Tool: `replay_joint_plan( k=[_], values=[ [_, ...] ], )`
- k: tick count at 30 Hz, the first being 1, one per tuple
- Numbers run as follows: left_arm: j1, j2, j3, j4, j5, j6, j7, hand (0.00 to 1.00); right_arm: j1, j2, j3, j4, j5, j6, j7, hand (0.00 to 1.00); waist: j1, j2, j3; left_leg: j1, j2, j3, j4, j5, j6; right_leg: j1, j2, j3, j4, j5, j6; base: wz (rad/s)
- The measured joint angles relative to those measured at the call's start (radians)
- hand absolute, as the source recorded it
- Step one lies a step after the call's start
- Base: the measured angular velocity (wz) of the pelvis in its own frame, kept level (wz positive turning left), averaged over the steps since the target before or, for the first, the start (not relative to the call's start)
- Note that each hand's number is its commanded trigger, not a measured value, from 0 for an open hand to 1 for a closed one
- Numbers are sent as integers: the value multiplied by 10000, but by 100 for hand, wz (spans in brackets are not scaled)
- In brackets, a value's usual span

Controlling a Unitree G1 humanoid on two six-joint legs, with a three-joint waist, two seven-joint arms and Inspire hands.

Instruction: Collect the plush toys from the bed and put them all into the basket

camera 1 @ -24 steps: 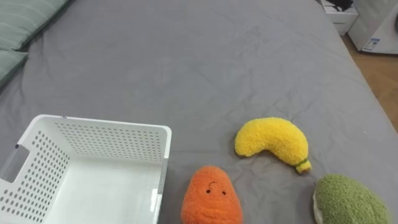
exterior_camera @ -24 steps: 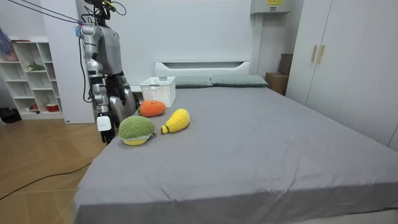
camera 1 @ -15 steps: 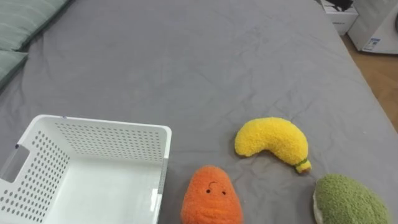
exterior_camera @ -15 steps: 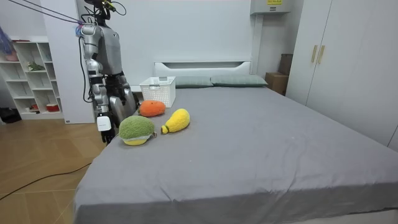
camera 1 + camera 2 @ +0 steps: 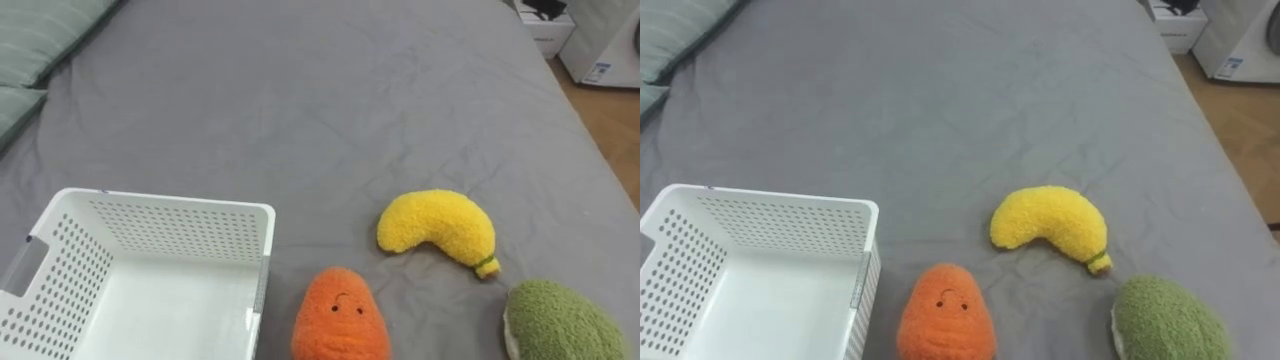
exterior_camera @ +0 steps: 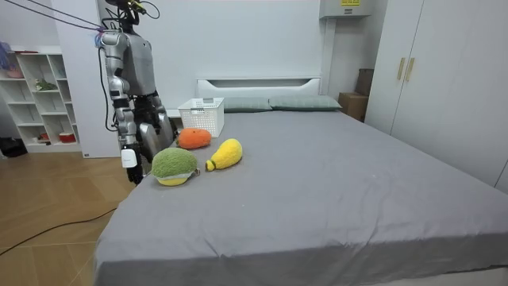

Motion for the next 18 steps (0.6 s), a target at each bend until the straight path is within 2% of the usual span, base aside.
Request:
replay_joint_plan(
  k=[3, 6, 11, 18],
  values=[
    [22, -13, 125, 0, 13, 19, 52, 0, 23, 3, -462, 18, 9, 3, -46, 0, -67, -51, -25, 38, 1, 11, 3, 2, 1, 12, 2, -8, 4, 0, -1, 0],
    [205, -11, 311, -24, 22, 42, 56, 0, 25, -2, -1041, -11, 18, 4, -288, 0, -329, -122, -27, 132, 1, 63, 0, 2, 1, 112, -11, -7, -1, -2, 0, -1],
    [250, 2, 745, -27, 104, 45, -83, 0, 93, -6, -1523, -39, 232, 1, -534, 0, -368, -225, 21, 269, 2, 86, -36, 1, 2, 176, -16, 22, 82, -36, 0, -1],
    [334, 13, 1120, -26, 113, 59, -255, 0, 222, -102, -2375, -161, 843, 0, -928, 0, -434, -198, 14, 315, -2, 136, -57, 2, 2, 156, -1, 158, 112, -41, 2, -2]
  ],
)
